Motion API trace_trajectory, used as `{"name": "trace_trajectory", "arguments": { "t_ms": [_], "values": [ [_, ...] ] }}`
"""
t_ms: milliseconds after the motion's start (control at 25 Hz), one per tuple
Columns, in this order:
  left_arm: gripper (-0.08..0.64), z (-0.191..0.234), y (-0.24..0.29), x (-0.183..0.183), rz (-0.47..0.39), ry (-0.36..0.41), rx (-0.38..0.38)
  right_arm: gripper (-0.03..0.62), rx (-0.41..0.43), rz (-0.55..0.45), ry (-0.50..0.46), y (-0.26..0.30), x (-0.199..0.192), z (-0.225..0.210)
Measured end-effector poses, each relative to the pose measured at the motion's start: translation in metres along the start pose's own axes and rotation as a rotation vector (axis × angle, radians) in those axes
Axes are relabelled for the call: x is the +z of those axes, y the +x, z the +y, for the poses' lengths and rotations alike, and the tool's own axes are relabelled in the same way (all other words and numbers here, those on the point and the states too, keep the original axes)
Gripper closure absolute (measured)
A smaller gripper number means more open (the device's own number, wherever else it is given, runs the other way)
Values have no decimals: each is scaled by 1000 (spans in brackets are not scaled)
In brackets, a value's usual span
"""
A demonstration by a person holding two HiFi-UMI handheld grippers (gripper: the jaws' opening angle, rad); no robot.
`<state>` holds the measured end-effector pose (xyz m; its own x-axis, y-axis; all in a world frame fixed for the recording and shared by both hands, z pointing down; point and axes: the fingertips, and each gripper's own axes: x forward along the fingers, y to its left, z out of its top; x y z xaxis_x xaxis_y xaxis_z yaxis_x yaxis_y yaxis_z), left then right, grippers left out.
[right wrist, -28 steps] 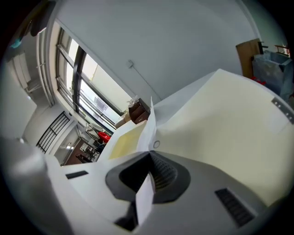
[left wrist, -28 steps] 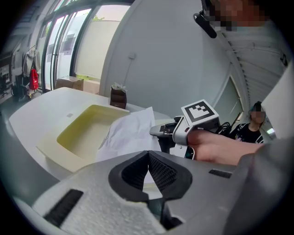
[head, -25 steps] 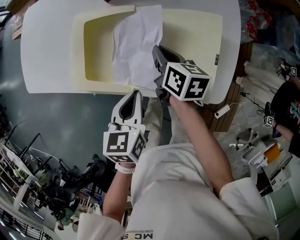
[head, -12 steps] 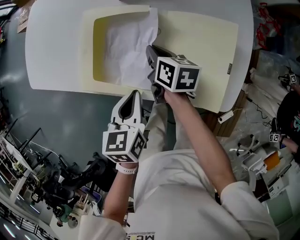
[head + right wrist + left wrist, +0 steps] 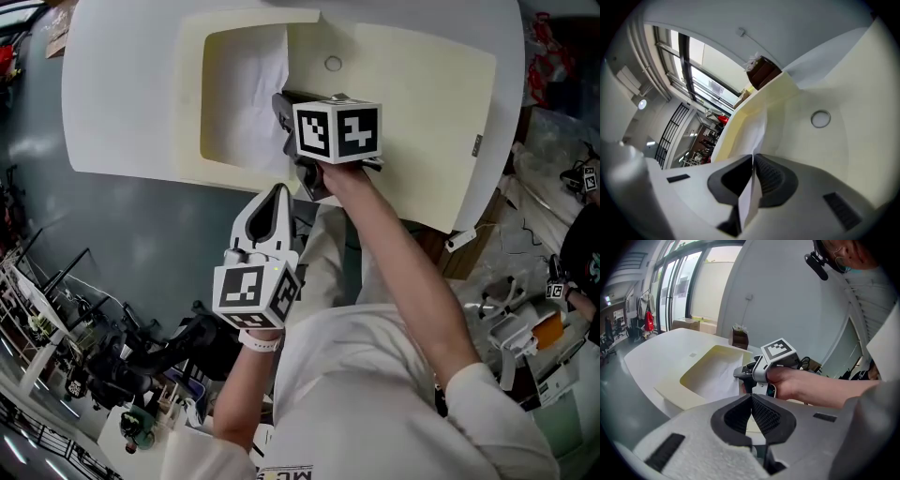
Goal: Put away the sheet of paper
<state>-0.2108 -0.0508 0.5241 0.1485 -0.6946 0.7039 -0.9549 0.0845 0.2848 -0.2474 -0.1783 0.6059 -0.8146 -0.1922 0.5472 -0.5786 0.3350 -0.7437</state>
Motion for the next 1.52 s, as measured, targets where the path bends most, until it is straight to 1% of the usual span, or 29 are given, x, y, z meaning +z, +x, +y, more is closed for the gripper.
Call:
{"name": "trace_trajectory", "arguments": {
  "t_ms": [120,240,320,360,400,440,640,840,1120,1240,1400,1520],
  "values": [
    [534,0,-1,-2,1,2,6,565,20,24,-29,2,-3,4],
    [534,-2,-1,0,-8,5,11,560,13,24,-34,-2,-1,-1],
    [534,-6,-2,0,-11,9,9,489,11,22,-31,-7,1,-2],
    [534,-8,-3,0,-12,11,7,464,8,20,-31,-10,1,-2],
    [534,-10,-4,-1,-13,11,6,448,4,17,-32,-13,1,-3],
    [534,-11,-5,-2,-15,10,6,448,-2,12,-35,-17,2,-3],
    [534,-21,-12,-2,-31,17,-2,467,2,-35,-58,-45,6,0],
    [534,-34,-21,2,-50,33,-22,550,-32,-72,-115,-88,7,1],
    [534,-58,-40,15,-88,66,-61,574,-90,-124,-281,-164,6,19],
    [534,-66,-50,23,-105,82,-80,577,-138,-152,-353,-198,4,25],
    [534,-83,-59,35,-113,143,-121,577,-201,-194,-438,-242,-2,30],
    [534,-98,-70,45,-130,155,-149,578,-254,-220,-508,-276,-7,33]
  ]
}}
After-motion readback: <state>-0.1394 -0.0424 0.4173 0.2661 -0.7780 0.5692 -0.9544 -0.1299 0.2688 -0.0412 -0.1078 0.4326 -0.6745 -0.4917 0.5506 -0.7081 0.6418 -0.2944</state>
